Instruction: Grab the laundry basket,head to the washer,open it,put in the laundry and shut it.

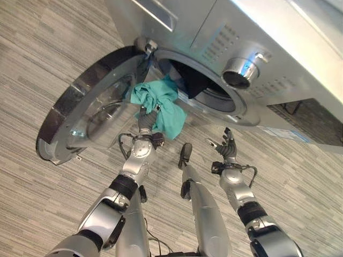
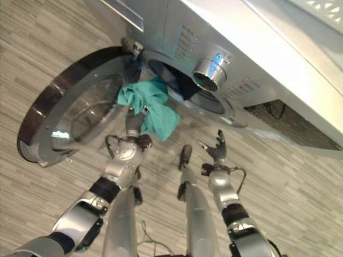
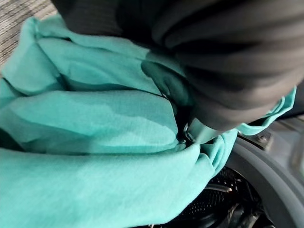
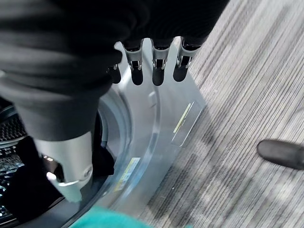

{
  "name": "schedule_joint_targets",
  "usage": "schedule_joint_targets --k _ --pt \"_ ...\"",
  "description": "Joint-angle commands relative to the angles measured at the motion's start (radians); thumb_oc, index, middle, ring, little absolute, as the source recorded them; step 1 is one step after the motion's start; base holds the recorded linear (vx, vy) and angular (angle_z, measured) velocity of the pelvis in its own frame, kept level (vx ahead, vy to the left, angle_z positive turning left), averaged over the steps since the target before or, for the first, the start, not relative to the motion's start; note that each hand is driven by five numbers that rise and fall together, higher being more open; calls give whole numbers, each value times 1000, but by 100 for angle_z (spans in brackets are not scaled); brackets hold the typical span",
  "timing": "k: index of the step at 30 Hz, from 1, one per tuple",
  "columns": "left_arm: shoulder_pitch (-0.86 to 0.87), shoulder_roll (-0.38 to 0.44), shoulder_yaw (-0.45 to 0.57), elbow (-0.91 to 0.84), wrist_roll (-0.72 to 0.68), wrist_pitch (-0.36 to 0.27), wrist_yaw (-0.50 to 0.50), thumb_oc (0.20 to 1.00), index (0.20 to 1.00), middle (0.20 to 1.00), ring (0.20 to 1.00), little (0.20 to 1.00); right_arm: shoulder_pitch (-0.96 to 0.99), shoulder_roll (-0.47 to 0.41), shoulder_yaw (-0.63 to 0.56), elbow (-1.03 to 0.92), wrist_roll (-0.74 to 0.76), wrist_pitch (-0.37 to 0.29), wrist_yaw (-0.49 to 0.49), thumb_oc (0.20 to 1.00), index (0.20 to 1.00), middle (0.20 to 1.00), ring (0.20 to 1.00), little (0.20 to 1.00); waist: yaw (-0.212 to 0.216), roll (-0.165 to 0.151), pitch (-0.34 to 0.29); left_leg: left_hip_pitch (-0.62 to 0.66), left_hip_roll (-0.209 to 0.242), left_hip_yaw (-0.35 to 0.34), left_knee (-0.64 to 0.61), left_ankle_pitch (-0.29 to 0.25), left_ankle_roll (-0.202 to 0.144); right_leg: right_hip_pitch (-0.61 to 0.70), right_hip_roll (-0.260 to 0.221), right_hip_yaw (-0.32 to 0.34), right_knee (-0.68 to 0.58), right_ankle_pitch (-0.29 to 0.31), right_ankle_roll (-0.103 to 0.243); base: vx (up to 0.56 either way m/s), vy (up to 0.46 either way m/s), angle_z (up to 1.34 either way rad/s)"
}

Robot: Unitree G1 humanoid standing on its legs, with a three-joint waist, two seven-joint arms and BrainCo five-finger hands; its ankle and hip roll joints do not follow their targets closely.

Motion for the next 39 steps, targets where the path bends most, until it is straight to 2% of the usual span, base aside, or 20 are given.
schedule_joint_targets --k 1,7,14,23,27,28,31,32,34,35,36,38,39 --pt "-108 -89 21 5 -47 -97 48 200 200 200 200 200 6 6 18 -89 39 -68 -55 1000 1000 1000 1000 1000 -29 33 -11 -139 -33 -59 -74 96 16 -30 29 -5 298 -379 -4 19 -15 4" --pt "-251 -125 35 45 -49 -114 87 200 200 200 200 200 -44 22 9 -70 59 -92 -87 1000 1000 1000 1000 1000 -60 27 -24 -218 -37 -56 -56 76 20 -112 27 6 317 -381 -1 21 -1 4" --pt "-344 -159 11 54 -45 -116 100 200 200 200 200 200 -56 13 -27 -8 74 -84 -109 1000 1000 1000 1000 1000 -77 36 -39 -282 -41 -56 -23 51 27 -178 25 16 350 -389 4 9 -4 0" --pt "-553 -203 47 112 -101 -141 126 200 200 200 200 200 -121 26 -41 39 141 -95 -135 1000 1000 1000 1000 1000 -102 49 -33 -339 -40 -48 -22 36 31 -256 32 40 349 -386 9 7 -11 -3" --pt "-716 -132 96 198 -148 -149 156 200 200 200 200 200 -126 43 -27 -6 180 -128 -133 1000 1000 1000 1000 1000 -133 38 -44 -360 -28 -38 -14 30 26 -282 47 55 343 -378 10 20 -8 -5" --pt "-814 -62 130 248 -207 -158 165 200 200 200 200 200 -124 39 -24 -38 186 -142 -126 1000 1000 1000 1000 1000 -149 32 -55 -369 -21 -37 -13 26 22 -290 53 61 333 -372 12 36 -29 -9" --pt "-1023 69 193 297 -421 -221 135 200 200 200 200 200 -122 13 -20 -87 162 -137 -115 1000 1000 1000 1000 1000 -179 34 -69 -384 -11 -29 -16 21 15 -299 61 77 301 -357 23 43 -12 -6" --pt "-1027 72 194 303 -427 -221 128 200 200 200 200 200 -124 12 -19 -88 162 -136 -115 1000 1000 1000 1000 1000 -180 35 -68 -385 -11 -29 -16 21 15 -299 62 78 301 -356 23 36 -25 -8" --pt "-1123 159 164 219 -490 -259 99 200 200 200 200 200 -54 -54 -41 -145 116 -119 -88 1000 1000 1000 1000 1000 -185 49 -84 -384 -14 -25 -14 16 16 -292 68 85 284 -357 28 57 -29 -14" --pt "-1122 160 165 218 -494 -260 99 200 200 200 200 200 -47 -56 -43 -157 114 -113 -87 1000 1000 1000 1000 1000 -185 51 -84 -385 -14 -25 -13 15 16 -291 68 85 282 -356 29 76 -53 -8" --pt "-1155 163 128 122 -529 -293 77 200 200 200 200 200 19 -107 -76 -182 99 -99 -75 1000 1000 1000 1000 1000 -183 62 -89 -389 -18 -24 -9 14 18 -284 65 80 269 -356 33 59 -48 -2" --pt "-1152 140 123 70 -565 -319 59 200 200 200 200 200 55 -126 -101 -200 94 -80 -72 1000 1000 1000 1000 1000 -174 74 -94 -394 -24 -31 -6 13 20 -281 64 73 267 -356 35 53 -45 -1" --pt "-1128 120 100 -99 -556 -369 28 200 200 200 200 200 108 -134 -129 -210 90 -65 -73 1000 1000 1000 1000 1000 -168 84 -86 -396 -33 -28 -4 12 21 -280 63 67 263 -358 37 34 -41 1"
